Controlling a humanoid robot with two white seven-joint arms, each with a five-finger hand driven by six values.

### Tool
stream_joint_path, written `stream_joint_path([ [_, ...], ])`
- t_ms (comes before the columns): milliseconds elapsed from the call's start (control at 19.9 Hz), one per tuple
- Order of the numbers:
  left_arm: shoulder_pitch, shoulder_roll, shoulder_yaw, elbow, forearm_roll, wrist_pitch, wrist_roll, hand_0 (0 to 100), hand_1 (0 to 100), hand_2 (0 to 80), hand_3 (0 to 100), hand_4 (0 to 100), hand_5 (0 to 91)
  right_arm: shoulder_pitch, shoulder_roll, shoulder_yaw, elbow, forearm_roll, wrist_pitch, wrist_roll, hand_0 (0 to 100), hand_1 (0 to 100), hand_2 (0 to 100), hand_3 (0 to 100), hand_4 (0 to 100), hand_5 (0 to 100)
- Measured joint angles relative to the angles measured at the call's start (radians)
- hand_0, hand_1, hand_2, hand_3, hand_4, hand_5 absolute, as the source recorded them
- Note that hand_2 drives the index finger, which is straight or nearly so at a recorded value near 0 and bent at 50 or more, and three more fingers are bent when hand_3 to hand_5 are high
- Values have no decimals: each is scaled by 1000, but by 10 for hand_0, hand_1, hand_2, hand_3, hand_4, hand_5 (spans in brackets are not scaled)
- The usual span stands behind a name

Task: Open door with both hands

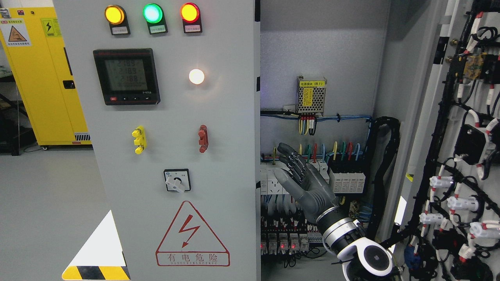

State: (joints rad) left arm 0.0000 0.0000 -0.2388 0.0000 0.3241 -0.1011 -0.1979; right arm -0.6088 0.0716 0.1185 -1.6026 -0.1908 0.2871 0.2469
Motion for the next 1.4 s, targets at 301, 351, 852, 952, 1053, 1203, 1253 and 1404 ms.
stream_joint_path([
  [301,0,0,0,0,0,0,-2,120,556,0,0,0,0,-35,3,8,17,-17,20,39,0,500,40,0,0,0],
  [351,0,0,0,0,0,0,-2,120,556,0,0,0,0,-39,3,9,22,-18,21,43,0,500,40,0,0,0],
  [852,0,0,1,0,0,0,0,120,556,0,0,0,0,-79,5,14,76,-99,24,54,0,500,40,0,0,0],
  [952,0,0,1,0,0,0,0,120,556,0,0,0,0,-85,4,14,87,-108,25,72,0,500,40,0,0,0],
  [1053,0,0,1,0,0,0,0,120,556,0,0,0,0,-91,4,14,96,-113,26,96,0,500,40,0,0,0],
  [1203,0,0,1,0,0,0,0,120,556,0,0,0,0,-101,4,12,112,-119,26,108,0,500,40,0,0,0],
  [1253,0,0,1,0,1,0,0,120,556,0,0,0,0,-103,4,12,118,-120,26,111,0,500,40,0,0,0],
  [1404,0,0,2,0,1,0,0,120,556,0,0,0,0,-110,4,11,133,-139,26,117,0,500,40,0,0,0],
])
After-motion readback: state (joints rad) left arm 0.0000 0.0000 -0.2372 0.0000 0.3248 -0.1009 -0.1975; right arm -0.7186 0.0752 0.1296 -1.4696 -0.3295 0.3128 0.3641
